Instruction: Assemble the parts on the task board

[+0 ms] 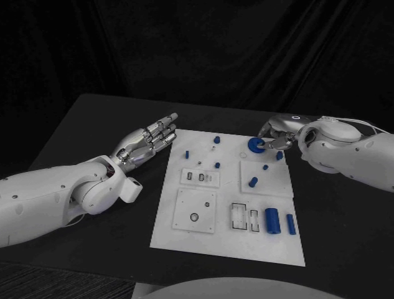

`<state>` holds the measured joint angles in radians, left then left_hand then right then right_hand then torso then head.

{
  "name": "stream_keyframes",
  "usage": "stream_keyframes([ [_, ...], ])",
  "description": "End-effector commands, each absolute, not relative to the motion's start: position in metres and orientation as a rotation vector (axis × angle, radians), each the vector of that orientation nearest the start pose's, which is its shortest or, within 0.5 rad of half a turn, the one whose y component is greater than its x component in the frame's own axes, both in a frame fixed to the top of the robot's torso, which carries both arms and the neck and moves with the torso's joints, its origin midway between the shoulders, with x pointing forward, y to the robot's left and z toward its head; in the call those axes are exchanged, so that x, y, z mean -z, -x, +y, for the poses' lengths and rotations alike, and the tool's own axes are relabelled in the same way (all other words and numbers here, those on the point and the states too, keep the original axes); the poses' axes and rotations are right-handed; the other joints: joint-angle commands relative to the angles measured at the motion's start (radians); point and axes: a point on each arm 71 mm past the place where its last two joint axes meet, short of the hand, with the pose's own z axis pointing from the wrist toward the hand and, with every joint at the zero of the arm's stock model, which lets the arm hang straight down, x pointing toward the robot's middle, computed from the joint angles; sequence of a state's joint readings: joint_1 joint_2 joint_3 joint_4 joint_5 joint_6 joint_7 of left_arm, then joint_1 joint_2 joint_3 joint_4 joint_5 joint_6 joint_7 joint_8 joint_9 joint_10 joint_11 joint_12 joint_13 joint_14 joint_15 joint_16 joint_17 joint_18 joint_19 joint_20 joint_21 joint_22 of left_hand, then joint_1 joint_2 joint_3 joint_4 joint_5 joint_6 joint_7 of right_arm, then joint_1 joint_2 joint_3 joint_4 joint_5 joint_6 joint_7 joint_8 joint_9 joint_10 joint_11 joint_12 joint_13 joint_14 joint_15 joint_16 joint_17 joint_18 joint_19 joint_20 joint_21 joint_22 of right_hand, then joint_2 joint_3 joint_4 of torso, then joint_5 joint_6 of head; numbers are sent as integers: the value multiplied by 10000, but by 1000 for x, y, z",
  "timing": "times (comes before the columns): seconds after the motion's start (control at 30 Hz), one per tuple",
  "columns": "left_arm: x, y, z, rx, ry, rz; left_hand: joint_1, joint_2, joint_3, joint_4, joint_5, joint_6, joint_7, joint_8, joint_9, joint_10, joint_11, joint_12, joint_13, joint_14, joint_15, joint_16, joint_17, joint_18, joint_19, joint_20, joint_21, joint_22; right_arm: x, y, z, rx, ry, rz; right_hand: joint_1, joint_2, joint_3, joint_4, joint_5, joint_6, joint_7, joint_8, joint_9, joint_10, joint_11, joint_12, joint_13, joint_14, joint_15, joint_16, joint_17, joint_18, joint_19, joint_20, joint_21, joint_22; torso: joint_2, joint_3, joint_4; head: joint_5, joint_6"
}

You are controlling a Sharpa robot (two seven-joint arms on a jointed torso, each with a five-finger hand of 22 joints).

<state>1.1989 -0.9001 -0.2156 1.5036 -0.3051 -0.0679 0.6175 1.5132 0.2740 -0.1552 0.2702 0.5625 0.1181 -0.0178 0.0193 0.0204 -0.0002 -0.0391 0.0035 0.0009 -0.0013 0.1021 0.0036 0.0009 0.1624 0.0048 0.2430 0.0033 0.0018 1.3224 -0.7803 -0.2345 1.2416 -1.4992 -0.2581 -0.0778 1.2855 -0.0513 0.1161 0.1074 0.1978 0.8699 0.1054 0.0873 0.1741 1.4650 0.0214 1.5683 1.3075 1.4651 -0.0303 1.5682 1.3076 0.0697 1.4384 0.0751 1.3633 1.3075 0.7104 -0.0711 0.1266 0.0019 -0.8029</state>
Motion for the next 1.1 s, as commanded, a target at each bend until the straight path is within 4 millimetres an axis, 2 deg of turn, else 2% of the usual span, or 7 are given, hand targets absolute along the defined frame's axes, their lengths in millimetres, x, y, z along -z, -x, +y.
stream_keyframes([
  [0.03, 222, -453, 224, 17096, 6538, 15940, 118, 6, 84, 9, 35, -10, 76, -5, -12, 2, 79, -35, -9, 13, 81, -36, -9, 177, 1, 89, 9, 16, 213, -528, -259, -3339, 2777, 17807, 179, -34, 13, -102, 153, 43, 0, -24, 48, 1058, -34, 25, 2633, 1057, -90, 26, 2632, -173, 67, -29, 53, 1699, -2, 2, 4, 3, 5],
  [0.2, 223, -453, 223, 17109, 6541, 15985, 149, 27, 147, -20, 55, -15, 81, -5, -12, 2, 95, -35, -9, 13, 109, -36, -9, 177, 5, 113, 12, 18, 215, -527, -258, -3298, 2807, 17980, 336, -77, 77, -241, 483, 40, -27, -61, 150, 1058, -60, 25, 2633, 1057, -114, 26, 2632, -175, 75, -48, 57, 1726, 0, 2, 13, -8, 16],
  [0.4, 224, -454, 223, 17104, 6560, 16054, 171, 34, 194, -45, 62, -20, 89, -6, -13, 2, 104, -35, -9, 13, 131, -36, -9, 177, 9, 128, 15, 20, 216, -527, -258, -3184, 2820, 18226, 352, -98, 87, -266, 585, 16, -30, -86, 177, 1058, -64, 25, 2633, 1057, -119, 26, 2632, -175, 75, -54, 53, 1732, -1, 4, 8, 10, -27],
  [0.6, 224, -454, 223, 17104, 6586, 16149, 202, 40, 266, -86, 65, -13, 123, -3, -11, 2, 126, -35, -9, 13, 170, -36, -9, 179, 21, 150, 25, 27, 217, -527, -258, -3042, 2860, 18301, 271, -188, 33, -255, 434, -134, -1, -176, 206, 1058, -44, 25, 2633, 1057, -107, 26, 2632, -168, 53, -52, 11, 1730, -1, 2, 5, 22, -48],
  [0.8, 225, -454, 222, 17110, 6600, 16209, 215, 38, 334, -116, 67, 34, 173, 7, -2, 2, 182, -35, -9, 13, 210, -36, -9, 181, 34, 174, 34, 34, 218, -527, -256, -2841, 2990, 18302, 108, -251, -45, -161, 43, -59, 7, -138, 332, 1058, -30, 25, 2633, 1057, -92, 26, 2632, -166, 53, -35, -12, 1747, -3, 1, 5, 5, -49],
  [0.93, 225, -454, 222, 17105, 6609, 16234, 217, 39, 353, -122, 65, 49, 190, 10, 0, 2, 193, -35, -9, 13, 222, -36, -9, 181, 38, 180, 37, 36, 218, -527, -255, -2803, 3031, 18326, 77, -244, -46, -129, 45, 107, -20, -60, 422, 1058, -46, 25, 2633, 1057, -101, 26, 2632, -164, 54, -38, -22, 1755, 0, 0, 8, 3, -53],
  [1.1, 225, -454, 222, 17099, 6615, 16251, 219, 38, 368, -128, 65, 58, 199, 11, 2, 2, 204, -35, -9, 13, 232, -36, -9, 182, 41, 185, 39, 38, 218, -528, -254, -2836, 3060, 18268, 133, -207, 44, -145, 633, 396, -79, 51, 648, 1058, -100, 25, 2633, 1057, -145, 26, 2632, -164, 67, -74, -30, 1782, -3, -1, 9, 19, -46],
])
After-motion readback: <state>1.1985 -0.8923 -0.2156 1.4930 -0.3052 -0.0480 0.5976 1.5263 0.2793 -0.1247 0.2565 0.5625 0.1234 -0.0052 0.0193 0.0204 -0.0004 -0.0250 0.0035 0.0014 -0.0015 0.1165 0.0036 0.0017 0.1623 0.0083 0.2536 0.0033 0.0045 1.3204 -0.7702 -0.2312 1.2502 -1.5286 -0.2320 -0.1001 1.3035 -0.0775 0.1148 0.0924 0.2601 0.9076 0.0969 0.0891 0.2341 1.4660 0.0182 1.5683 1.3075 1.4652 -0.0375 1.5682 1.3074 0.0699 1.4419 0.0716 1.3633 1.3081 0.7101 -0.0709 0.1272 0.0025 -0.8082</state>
